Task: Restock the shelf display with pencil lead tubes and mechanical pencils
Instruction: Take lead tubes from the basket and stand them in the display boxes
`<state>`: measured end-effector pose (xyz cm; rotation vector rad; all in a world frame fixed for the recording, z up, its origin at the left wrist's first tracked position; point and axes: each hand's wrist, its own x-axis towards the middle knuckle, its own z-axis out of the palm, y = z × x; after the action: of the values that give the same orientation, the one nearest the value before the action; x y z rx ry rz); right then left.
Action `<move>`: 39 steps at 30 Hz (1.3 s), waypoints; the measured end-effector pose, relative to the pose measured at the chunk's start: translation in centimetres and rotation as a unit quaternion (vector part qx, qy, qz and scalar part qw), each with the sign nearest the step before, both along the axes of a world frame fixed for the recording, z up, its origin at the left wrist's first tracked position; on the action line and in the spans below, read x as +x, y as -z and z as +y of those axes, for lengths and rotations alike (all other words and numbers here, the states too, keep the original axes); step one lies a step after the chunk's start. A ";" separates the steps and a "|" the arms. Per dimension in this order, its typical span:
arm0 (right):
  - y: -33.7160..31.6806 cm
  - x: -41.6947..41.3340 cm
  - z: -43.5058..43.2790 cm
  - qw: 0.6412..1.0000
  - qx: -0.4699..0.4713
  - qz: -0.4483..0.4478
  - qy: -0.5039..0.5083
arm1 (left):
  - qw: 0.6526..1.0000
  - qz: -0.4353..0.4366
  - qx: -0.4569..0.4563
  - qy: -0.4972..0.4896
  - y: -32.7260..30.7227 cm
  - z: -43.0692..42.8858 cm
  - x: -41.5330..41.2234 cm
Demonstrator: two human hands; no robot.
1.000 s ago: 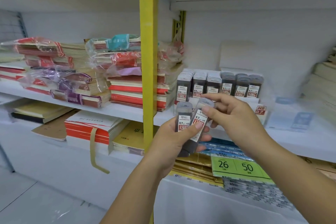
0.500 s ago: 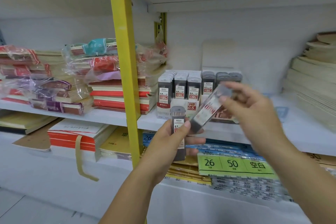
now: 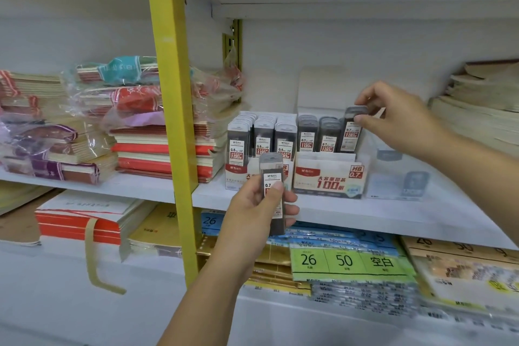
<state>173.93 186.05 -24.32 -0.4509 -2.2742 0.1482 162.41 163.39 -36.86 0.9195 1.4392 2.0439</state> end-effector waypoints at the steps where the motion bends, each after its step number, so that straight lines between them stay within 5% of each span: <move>1: 0.2 -0.2 0.2 1.000 0.008 -0.006 0.008 | 1.000 0.001 -0.003 0.006 0.0 0.1 0.0; 6: 0.5 -0.7 0.3 0.988 0.066 -0.081 0.115 | 0.999 0.021 -0.026 0.022 0.1 0.3 0.3; 10: 2.0 0.7 -2.2 0.993 0.073 0.007 0.089 | 0.998 0.040 -0.036 0.036 0.0 0.2 0.8; 13: 5.0 2.2 -6.5 0.990 -0.095 0.084 -0.057 | 0.996 0.052 -0.050 0.051 -0.1 0.2 1.4; 16: 8.1 2.5 -9.6 0.940 -0.280 0.075 -0.181 | 0.993 0.061 -0.063 0.074 0.3 0.3 2.1; 21: 9.8 2.7 -9.8 0.888 -0.382 0.159 -0.201 | 0.988 0.065 -0.103 0.090 1.0 0.1 2.9; 26: 9.5 3.4 -9.0 0.872 -0.408 0.172 -0.207 | 0.990 0.052 -0.107 0.072 1.3 -0.2 2.6; 30: 9.6 3.6 -9.0 0.884 -0.394 0.137 -0.212 | 0.988 0.097 -0.113 0.047 1.1 0.2 2.8; 33: 7.7 4.0 -8.3 0.900 -0.336 0.196 -0.197 | 0.979 0.182 -0.092 -0.014 0.8 0.8 2.8; 36: 3.8 4.5 -6.1 0.929 -0.215 0.251 -0.166 | 0.883 0.406 -0.097 -0.213 0.2 1.6 2.1; 39: 0.9 3.9 -3.7 0.976 -0.061 0.179 -0.110 | 0.765 0.568 -0.120 -0.280 -0.2 2.8 1.3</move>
<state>177.86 182.32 -25.19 -0.2129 -1.9596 0.4477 163.71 166.19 -36.70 1.9596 2.7915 1.4875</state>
